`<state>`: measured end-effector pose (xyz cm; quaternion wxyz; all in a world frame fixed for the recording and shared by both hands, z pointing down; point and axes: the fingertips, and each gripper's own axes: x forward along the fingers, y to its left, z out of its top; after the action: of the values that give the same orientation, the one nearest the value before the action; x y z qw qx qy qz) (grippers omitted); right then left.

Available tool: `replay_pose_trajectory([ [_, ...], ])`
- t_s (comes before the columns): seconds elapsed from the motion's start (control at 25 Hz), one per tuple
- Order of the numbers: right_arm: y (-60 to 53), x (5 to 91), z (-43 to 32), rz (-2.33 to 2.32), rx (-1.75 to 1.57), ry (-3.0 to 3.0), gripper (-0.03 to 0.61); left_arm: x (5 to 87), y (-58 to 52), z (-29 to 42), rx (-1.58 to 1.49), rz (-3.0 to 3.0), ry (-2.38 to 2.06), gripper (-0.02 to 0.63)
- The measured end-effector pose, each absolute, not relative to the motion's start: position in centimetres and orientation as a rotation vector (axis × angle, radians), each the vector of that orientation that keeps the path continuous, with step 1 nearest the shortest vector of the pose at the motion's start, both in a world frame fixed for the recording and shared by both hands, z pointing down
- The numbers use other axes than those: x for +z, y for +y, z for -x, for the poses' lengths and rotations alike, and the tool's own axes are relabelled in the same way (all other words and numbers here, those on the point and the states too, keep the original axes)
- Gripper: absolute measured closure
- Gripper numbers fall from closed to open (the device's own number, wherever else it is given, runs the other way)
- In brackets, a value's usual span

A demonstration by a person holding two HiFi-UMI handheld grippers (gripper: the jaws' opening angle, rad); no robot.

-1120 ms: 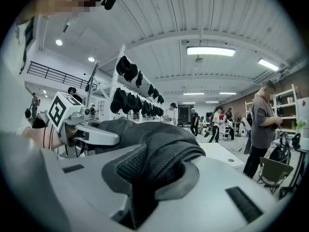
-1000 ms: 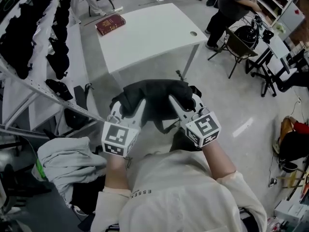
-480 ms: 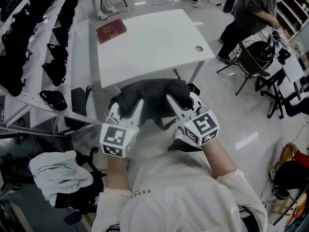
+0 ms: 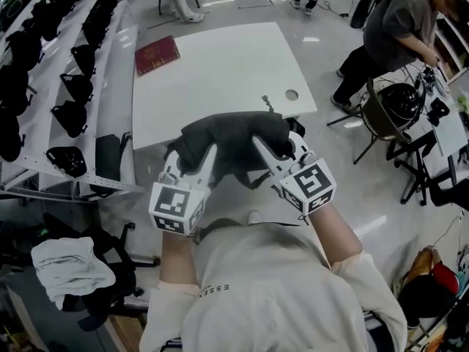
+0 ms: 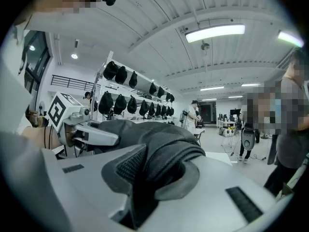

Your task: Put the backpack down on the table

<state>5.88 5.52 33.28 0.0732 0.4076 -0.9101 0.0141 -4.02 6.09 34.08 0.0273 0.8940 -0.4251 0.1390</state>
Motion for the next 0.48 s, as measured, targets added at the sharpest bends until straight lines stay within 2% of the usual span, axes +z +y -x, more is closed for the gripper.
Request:
replay_pose_trajectory([
  [0.48, -4.3, 31.5, -9.4, -1.228, -0.055, -2.756, 0.499, 32.3, -3.5, 0.5, 0.405, -2.801, -1.361, 0.541],
])
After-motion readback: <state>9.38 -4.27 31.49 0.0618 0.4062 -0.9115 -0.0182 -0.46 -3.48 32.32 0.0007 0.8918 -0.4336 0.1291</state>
